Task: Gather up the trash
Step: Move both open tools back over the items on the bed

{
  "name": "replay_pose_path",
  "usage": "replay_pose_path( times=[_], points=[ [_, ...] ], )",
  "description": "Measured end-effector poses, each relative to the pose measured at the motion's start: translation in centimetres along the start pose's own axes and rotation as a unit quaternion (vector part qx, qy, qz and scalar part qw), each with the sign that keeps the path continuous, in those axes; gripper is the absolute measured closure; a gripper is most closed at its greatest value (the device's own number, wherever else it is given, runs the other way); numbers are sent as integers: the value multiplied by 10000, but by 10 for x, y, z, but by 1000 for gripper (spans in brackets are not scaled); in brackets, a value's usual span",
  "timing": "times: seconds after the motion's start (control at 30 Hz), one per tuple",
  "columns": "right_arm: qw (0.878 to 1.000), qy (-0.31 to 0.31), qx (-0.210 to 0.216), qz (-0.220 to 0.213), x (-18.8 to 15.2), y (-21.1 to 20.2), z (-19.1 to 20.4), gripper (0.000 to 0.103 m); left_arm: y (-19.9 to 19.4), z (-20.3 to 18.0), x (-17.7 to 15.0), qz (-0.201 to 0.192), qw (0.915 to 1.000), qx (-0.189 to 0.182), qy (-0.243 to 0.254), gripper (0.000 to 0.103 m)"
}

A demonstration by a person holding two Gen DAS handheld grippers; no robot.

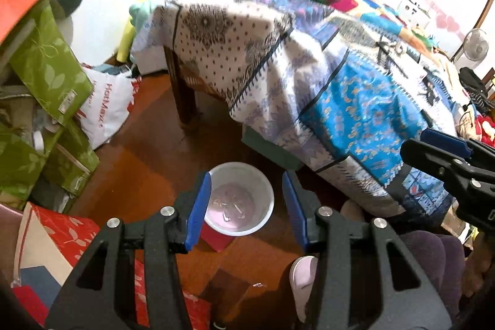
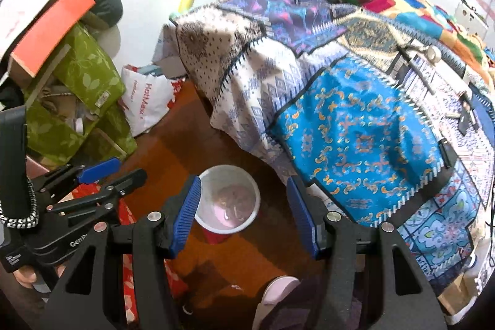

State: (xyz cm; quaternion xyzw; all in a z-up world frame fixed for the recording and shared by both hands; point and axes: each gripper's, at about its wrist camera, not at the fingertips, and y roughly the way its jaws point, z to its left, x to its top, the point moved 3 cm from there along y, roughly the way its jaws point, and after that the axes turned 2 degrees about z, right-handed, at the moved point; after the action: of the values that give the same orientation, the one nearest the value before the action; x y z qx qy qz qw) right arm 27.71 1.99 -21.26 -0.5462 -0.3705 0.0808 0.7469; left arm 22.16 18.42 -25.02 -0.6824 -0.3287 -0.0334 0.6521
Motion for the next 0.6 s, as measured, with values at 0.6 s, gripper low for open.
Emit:
replay_pose_path(
  times=[0.6],
  points=[
    [9900,248,-31,-1388,-15,-124,-32,49,-135,-82,17,-1499,9875,-204,430,57]
  ],
)
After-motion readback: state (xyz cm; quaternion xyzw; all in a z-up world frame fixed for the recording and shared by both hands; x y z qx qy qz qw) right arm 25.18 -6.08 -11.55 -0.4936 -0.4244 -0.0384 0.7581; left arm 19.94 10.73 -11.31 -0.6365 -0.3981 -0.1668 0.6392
